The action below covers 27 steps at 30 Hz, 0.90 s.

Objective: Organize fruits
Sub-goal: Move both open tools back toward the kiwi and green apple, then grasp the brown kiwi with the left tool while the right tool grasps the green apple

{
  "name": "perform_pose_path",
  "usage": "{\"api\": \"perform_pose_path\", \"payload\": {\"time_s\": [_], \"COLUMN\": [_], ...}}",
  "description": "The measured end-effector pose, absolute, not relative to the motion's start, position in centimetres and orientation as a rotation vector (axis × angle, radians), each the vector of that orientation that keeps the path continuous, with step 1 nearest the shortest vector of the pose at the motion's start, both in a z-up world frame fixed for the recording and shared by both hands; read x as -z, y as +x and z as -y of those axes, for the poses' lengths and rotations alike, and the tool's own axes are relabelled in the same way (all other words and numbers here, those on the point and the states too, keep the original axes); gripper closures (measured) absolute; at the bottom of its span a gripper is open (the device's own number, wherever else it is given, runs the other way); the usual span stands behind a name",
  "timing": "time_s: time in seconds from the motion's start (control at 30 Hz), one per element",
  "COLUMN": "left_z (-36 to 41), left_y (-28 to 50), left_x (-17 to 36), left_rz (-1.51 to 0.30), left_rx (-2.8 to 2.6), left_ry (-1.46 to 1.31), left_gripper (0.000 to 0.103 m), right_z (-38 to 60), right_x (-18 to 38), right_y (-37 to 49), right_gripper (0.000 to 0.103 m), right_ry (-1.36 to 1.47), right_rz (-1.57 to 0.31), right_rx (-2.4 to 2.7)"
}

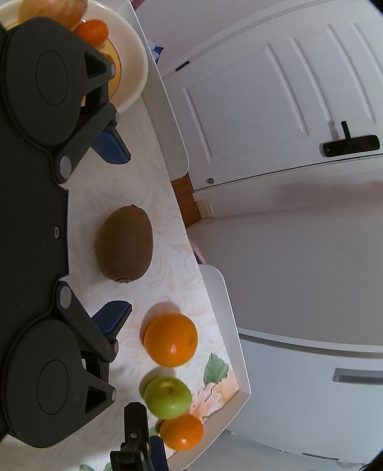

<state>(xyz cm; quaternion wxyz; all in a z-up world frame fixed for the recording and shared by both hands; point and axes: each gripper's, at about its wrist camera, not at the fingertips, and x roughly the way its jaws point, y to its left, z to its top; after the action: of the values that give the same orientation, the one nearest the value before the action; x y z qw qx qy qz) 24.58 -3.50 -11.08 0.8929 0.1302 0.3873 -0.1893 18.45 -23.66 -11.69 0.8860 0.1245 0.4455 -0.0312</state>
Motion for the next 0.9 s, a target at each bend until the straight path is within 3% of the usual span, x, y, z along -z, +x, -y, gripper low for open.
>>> {"api": "perform_pose_path", "payload": {"time_s": [0.3, 0.5, 0.67, 0.9], "left_z": [4.1, 3.9, 3.9, 3.8], "left_y": [26.3, 26.5, 26.4, 25.8], "left_x": [12.9, 13.2, 13.2, 13.1], "left_rz": [-0.850, -0.856, -0.849, -0.847], "left_rx": [0.454, 0.472, 0.492, 0.495], "left_ry": [0.271, 0.267, 0.266, 0.273], "left_gripper": [0.021, 0.028, 0.033, 0.034], "right_z": [23.5, 23.5, 23.4, 23.4], "right_x": [12.4, 12.6, 12.7, 12.9], "right_y": [19.9, 20.2, 20.4, 20.9], "right_gripper": [0.006, 0.006, 0.015, 0.021], "right_ry": [0.253, 0.253, 0.249, 0.239], "right_rz": [-0.930, -0.932, -0.937, -0.936], "right_rx": [0.080, 0.083, 0.080, 0.080]}}
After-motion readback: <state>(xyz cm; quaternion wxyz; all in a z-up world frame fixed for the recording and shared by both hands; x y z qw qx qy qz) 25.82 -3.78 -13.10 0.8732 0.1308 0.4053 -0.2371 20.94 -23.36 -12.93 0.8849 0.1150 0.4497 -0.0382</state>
